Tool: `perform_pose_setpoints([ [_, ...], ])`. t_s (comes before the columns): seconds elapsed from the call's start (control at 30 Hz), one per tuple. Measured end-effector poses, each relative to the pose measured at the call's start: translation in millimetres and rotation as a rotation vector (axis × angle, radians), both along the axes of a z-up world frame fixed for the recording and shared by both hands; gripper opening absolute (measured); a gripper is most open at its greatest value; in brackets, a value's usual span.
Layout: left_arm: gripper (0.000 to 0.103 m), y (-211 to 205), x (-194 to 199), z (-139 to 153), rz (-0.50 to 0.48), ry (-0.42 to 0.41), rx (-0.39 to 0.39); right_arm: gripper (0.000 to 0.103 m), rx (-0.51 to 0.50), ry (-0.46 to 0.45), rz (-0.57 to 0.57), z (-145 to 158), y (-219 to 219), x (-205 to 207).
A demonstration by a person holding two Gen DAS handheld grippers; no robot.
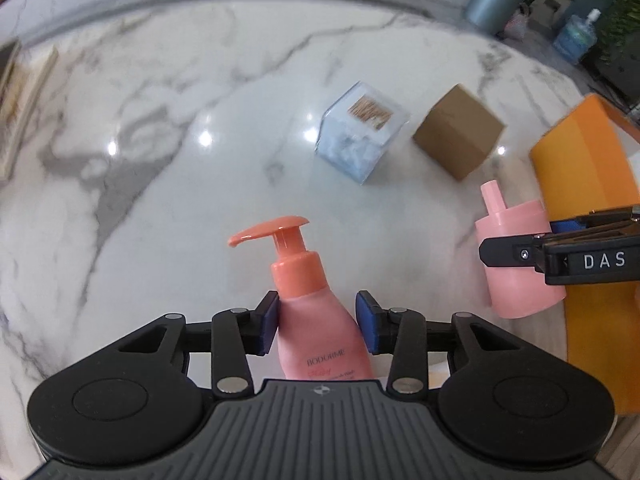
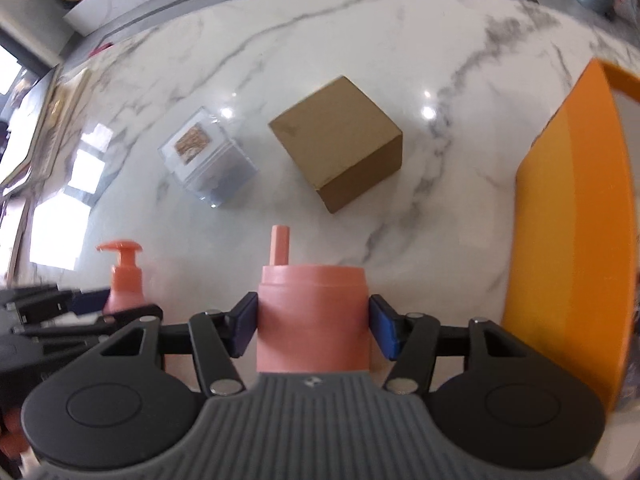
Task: Organize rigid objects
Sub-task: 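Grasp the pink pump bottle with the left gripper while the right grasps the pink cup, then lift the pink bottle and pink cup and carry both over the orange box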
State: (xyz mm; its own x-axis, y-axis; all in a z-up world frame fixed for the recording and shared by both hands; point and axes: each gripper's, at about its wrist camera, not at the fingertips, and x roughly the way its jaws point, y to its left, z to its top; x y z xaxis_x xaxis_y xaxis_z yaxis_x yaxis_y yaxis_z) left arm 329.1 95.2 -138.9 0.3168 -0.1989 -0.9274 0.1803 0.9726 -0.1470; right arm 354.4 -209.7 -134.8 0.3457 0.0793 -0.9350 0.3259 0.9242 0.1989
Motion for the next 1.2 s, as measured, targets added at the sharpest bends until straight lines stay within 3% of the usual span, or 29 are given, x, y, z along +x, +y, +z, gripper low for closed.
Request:
perform_pose_setpoints([
  [0.27,0.044,-26,-52,23,-0.061,-0.229,0.054,0.060,-0.083,-0.192,0.106,34,22,-53],
  [0.4,0.044,-37,-81,41,-0.070,-0.326,0.011,0.060,-0.074,-0.321,0.079,50,35,-92],
  [0.67,0.044,-71,-125,92,-0.168,-0.435,-0.075,0.060,-0.072,-0.579,-0.005,97,41,-189],
  [0.93,0.044,-146,-129,127,-0.339,-0.478,-0.154,0.060,-0.169,-0.580,-0.116,120,-2,-258],
  [1.2,0.044,-232,-101,115,-0.463,-0.433,-0.139,0.060,-0.207,-0.516,-0.182,111,-59,-288],
])
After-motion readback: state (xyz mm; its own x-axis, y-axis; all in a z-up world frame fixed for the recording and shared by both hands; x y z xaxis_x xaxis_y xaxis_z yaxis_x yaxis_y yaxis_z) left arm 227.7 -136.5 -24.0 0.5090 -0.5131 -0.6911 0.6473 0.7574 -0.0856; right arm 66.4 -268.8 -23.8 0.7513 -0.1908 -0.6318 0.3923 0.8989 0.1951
